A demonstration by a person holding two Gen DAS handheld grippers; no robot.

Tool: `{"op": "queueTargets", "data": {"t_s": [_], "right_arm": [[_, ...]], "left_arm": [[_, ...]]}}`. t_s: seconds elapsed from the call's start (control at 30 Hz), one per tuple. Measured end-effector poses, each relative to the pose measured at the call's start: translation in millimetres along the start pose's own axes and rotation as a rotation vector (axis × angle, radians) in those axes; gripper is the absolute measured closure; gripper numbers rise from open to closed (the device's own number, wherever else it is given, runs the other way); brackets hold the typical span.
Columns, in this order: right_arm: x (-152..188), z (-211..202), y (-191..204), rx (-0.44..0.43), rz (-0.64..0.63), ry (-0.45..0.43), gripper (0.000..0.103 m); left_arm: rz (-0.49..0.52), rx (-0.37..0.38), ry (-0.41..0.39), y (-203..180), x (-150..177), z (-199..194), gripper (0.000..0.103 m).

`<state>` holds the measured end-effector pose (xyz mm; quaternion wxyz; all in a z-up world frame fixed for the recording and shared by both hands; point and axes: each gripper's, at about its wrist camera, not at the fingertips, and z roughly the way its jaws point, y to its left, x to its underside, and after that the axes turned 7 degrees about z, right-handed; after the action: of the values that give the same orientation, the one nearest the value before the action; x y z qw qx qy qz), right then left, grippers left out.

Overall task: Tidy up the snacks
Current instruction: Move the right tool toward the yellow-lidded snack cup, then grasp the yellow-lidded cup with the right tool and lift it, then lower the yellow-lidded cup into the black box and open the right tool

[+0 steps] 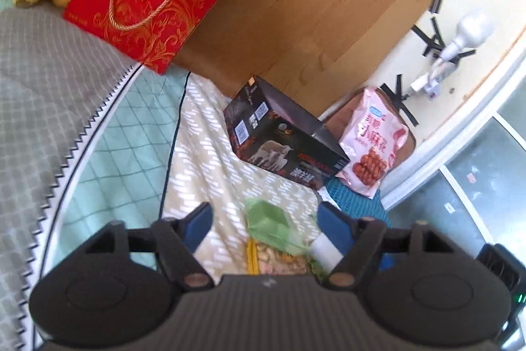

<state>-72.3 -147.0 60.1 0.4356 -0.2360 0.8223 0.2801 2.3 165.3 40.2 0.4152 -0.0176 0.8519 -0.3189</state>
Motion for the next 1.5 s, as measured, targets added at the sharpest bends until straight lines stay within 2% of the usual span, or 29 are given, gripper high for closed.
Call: {"op": "queueTargets", "data": {"t_s": [0.13, 0.23, 0.3, 0.37, 0.57, 0.77, 0.83, 0.9, 0.97, 1.07, 1.2, 1.33, 1.5], "right_arm": [[29.1, 16.3, 22.9, -0.112, -0.096, 0.127, 0.056], [41.0, 28.5, 26.8, -0.071, -0.164, 0.159, 0.054], [43.4, 27.9, 25.2, -0.013, -0.2, 0.15, 0.039], [42.7, 20.8, 18.8, 0.018, -0.191, 0.134, 0.038], [52.4, 11.2, 13.3, 0.02, -0.145, 0.147, 0.038], [57.1, 13.2, 17.1, -0.001, -0.101, 0.149, 0.039], [55.7, 17.1, 18.6, 0.005, -0.107, 0.152, 0.04], [54.4, 22.6, 16.5, 0.006, -0.097, 0.166, 0.058], [52.1, 24.0, 14.6, 0.017, -0.089, 0.158, 0.058], [43.7, 17.4, 10.6, 0.021, -0.052, 0.112, 0.058], [13.1, 11.1, 0.1, 0.067, -0.044, 0.013, 0.058], [-31.8, 22.6, -26.6, 0.145, -0.035, -0.08, 0.058], [-85.0, 56.9, -78.7, 0.234, 0.028, -0.138, 0.058]], "left_arm": [[0.053, 0.012, 0.068, -8.4, 15.2, 5.3, 0.027], [0.069, 0.01, 0.12, -12.3, 29.2, 19.0, 0.027], [0.066, 0.022, 0.144, -13.8, 35.5, 24.3, 0.027], [0.07, 0.035, 0.155, -15.3, 39.4, 24.9, 0.027], [0.096, 0.072, 0.173, -24.0, 43.7, 23.3, 0.027], [0.095, 0.067, 0.2, -23.8, 56.9, 18.8, 0.029], [0.075, 0.072, 0.218, -19.9, 61.4, 22.1, 0.044], [0.037, 0.101, 0.243, -16.8, 67.2, 28.1, 0.048], [0.058, 0.086, 0.242, -21.6, 66.2, 29.0, 0.05], [0.084, 0.102, 0.245, -31.1, 51.8, 32.6, 0.052], [0.18, 0.1, 0.187, -57.3, 9.5, 44.7, 0.052], [0.228, 0.088, 0.126, -79.8, -45.1, 82.6, 0.051], [0.205, 0.045, 0.09, -86.9, -95.4, 145.6, 0.051]]}}
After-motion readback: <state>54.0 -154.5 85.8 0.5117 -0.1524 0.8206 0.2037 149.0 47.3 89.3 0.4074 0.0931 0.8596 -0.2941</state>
